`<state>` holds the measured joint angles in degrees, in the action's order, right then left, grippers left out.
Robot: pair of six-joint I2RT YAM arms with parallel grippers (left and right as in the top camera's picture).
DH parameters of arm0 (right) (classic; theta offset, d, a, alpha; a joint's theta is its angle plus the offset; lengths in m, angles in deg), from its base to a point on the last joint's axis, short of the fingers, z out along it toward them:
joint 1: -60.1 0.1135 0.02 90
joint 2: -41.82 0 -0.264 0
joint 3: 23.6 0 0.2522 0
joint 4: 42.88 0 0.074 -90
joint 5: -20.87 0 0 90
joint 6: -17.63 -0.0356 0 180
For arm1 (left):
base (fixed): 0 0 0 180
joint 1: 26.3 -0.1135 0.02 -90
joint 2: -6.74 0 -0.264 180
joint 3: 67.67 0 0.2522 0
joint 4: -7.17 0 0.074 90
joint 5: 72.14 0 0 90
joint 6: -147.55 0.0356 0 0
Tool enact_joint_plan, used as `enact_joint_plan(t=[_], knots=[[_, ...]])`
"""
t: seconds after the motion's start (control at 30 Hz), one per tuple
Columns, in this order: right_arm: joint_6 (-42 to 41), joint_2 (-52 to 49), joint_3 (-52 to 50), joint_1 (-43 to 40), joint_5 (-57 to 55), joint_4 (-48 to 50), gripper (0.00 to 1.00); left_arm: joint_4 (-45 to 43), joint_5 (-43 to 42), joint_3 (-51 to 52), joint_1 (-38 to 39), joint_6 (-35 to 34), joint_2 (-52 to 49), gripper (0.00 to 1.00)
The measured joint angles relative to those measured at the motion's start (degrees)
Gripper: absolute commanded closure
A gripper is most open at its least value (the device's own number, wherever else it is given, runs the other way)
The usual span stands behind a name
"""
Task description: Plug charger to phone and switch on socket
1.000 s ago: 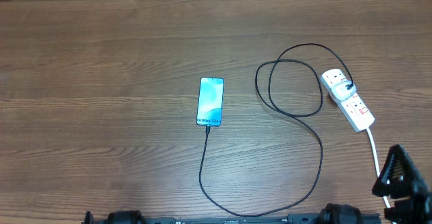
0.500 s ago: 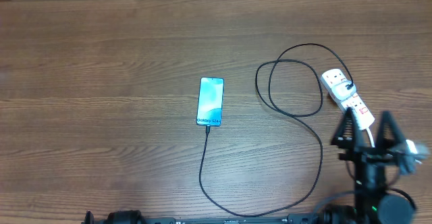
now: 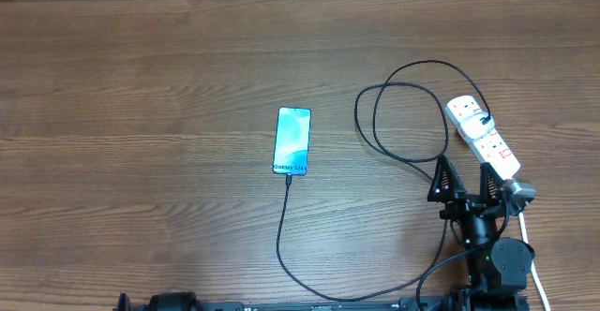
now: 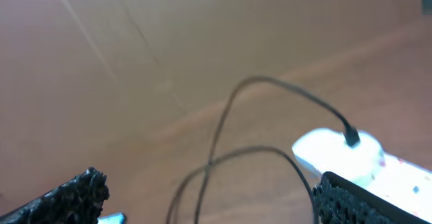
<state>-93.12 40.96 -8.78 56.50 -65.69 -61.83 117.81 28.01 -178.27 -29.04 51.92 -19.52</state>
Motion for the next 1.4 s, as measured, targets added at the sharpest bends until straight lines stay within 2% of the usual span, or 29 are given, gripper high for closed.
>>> enact_joint_plan(t=[1.17,1.3,1.4], knots=[[2.58,0.02,0.00,0.07,-1.33,0.09,0.00,-0.07,-0.63,0.02,0.00,-0.68,0.00,0.00],[2.60,0.02,0.00,0.07,-1.33,0.11,0.00,-4.92,-3.19,2.84,-0.02,-2.43,0.68,0.00],[2.62,0.02,0.00,0.20,-1.36,0.09,0.00,-12.35,-4.68,10.73,-0.02,-3.02,3.13,0.00]])
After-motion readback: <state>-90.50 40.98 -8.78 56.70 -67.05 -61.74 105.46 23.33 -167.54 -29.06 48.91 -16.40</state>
